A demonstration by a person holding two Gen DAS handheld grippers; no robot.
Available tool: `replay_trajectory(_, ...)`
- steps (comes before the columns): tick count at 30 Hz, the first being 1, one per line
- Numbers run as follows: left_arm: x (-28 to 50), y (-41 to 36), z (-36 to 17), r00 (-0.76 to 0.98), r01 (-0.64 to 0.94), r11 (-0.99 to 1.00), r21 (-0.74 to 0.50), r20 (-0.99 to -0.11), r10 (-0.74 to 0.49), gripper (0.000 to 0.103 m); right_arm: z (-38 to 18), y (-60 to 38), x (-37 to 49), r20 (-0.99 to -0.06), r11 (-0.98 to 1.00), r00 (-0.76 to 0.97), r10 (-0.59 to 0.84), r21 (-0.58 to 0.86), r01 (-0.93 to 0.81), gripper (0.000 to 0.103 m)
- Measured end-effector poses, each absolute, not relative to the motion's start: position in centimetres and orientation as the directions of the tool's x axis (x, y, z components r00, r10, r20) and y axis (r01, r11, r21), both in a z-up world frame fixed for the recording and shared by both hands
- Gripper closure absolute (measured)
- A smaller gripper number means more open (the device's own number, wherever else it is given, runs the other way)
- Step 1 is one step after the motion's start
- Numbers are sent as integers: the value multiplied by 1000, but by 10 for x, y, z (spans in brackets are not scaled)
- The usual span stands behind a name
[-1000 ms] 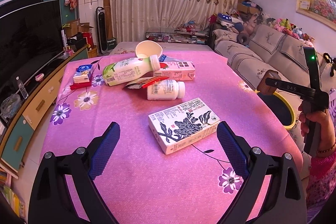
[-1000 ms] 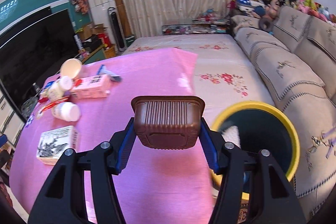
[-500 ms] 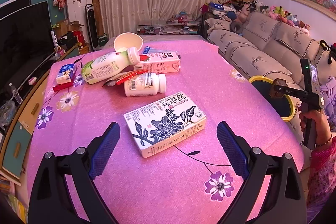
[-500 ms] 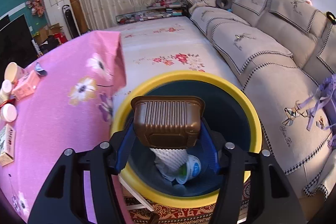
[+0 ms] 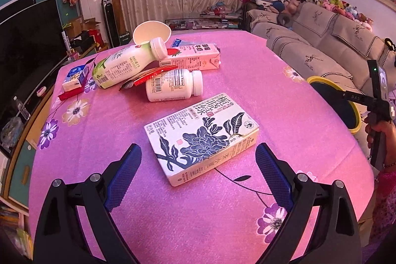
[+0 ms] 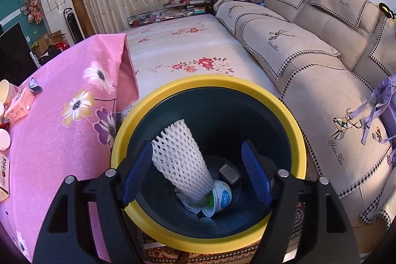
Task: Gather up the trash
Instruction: 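Carry the brown container over the yellow bin and open the right gripper, then grasp the white-and-black printed carton with the left gripper and lift it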
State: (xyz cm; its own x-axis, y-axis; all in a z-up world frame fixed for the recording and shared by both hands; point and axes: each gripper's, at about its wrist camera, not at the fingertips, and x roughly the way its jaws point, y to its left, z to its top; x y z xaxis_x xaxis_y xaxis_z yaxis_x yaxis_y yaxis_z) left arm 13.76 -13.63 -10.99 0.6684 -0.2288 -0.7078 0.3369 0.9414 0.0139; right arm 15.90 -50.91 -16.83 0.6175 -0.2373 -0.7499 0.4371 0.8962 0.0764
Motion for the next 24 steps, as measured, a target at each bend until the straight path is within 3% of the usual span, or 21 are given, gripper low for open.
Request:
replay_trajectory(12, 146, -142, -136, 570, 392, 916, -86, -759, -316, 11, -152, -496, 165, -732, 906, 642, -229, 81, 416, 32)
replay_trajectory(17, 127, -172, -131, 491, 524, 836, -165, -743, -454, 11, -147, -496, 163, -724, 905, 652, -226, 92, 415, 32)
replay_trajectory(20, 111, -187, -122, 493, 594, 795, -120, -727, -478, 14, -146, -496, 162, -720, 907, 657, -221, 97, 411, 32)
replay_trajectory(24, 116, -176, -109, 576, 539, 840, -62, -701, -421, 13, -144, -496, 161, -716, 907, 663, -220, 101, 410, 32)
